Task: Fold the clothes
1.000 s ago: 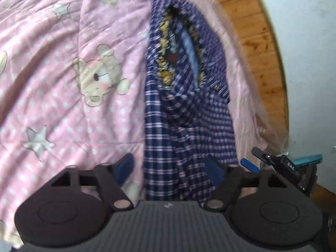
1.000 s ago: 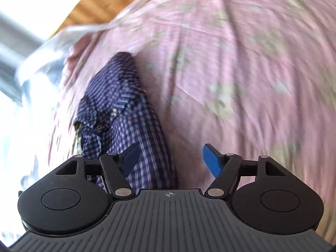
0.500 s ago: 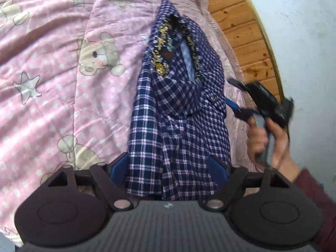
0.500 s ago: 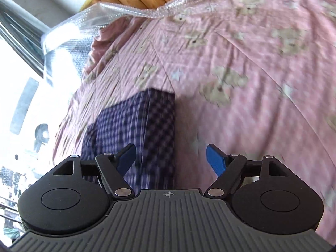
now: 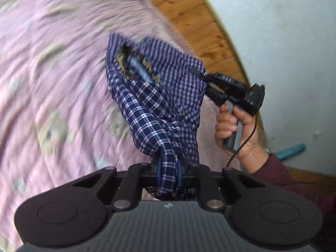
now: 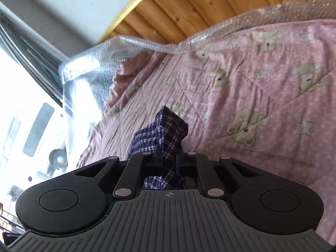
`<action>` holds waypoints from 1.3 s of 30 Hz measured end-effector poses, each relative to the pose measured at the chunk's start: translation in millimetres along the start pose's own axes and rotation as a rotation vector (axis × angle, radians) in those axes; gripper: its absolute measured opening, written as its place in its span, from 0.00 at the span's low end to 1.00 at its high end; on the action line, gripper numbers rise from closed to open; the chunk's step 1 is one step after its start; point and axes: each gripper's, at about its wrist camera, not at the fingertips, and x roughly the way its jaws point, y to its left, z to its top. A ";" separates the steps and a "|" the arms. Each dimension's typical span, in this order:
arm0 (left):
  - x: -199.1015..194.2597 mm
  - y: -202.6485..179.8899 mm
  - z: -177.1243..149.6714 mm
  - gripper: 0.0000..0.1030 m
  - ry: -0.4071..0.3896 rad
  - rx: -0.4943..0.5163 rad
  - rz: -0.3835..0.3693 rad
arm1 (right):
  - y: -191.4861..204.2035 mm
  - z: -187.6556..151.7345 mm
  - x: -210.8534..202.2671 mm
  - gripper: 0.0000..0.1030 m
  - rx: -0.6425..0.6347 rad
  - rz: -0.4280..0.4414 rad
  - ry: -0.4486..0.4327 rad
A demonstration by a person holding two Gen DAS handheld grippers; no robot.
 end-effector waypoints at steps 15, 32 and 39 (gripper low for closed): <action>50.4 103.9 144.2 0.35 0.129 0.084 0.375 | -30.7 -145.1 -125.6 0.38 0.196 -0.515 -0.104; 49.3 60.8 -33.5 0.59 -0.094 -0.051 0.365 | -28.9 -43.0 -3.7 0.73 -0.363 -0.429 0.109; 33.8 46.0 -64.2 0.43 -0.158 -0.034 0.509 | 12.3 -41.9 21.5 0.00 -0.529 -0.329 0.061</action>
